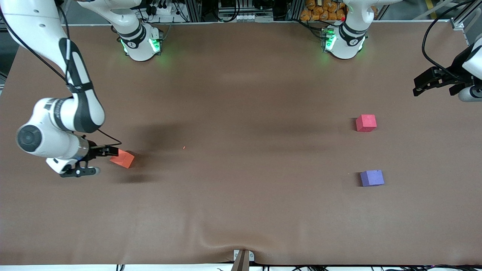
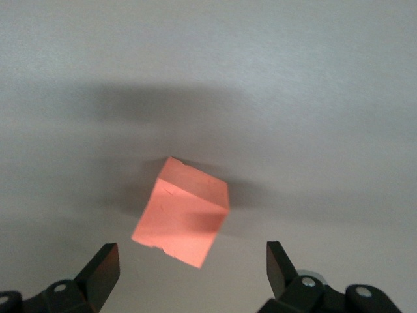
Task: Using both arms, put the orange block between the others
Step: 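Reach the right gripper down toward the orange cube, then close the right gripper on the orange cube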
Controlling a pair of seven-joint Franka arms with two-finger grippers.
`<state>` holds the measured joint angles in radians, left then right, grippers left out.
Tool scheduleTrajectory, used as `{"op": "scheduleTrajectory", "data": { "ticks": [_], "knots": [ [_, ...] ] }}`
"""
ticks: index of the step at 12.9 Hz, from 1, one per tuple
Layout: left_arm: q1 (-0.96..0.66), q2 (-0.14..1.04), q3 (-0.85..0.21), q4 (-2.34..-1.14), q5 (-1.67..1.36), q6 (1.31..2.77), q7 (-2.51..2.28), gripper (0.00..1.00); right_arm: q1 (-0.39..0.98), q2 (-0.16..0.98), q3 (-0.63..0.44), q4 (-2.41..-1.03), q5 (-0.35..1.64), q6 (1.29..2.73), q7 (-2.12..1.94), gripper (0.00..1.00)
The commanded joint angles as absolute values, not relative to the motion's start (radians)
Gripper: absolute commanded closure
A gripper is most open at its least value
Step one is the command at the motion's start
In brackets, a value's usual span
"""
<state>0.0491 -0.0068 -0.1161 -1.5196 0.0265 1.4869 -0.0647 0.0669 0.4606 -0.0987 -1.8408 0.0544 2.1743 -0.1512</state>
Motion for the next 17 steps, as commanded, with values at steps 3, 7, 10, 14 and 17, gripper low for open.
{"op": "scheduleTrajectory", "data": {
  "ticks": [3,7,10,14,17],
  "knots": [
    [0.048,0.003,-0.124,-1.503,0.051,1.482,-0.049,0.00,0.078,0.485,-0.103,-1.850,0.155,2.209,-0.008,0.00],
    [0.044,0.006,-0.130,-1.502,0.051,1.482,-0.049,0.00,0.060,0.532,-0.104,-1.852,0.172,2.258,0.143,0.00],
    [0.041,0.008,-0.132,-1.500,0.045,1.485,-0.049,0.00,0.061,0.543,-0.106,-1.852,0.172,2.253,0.247,0.00],
    [0.038,0.020,-0.132,-1.500,0.041,1.505,-0.049,0.00,0.061,0.564,-0.106,-1.853,0.172,2.252,0.247,0.08],
    [0.038,0.020,-0.135,-1.499,0.040,1.508,-0.049,0.00,0.063,0.571,-0.106,-1.853,0.172,2.238,0.293,0.30]
  ]
}}
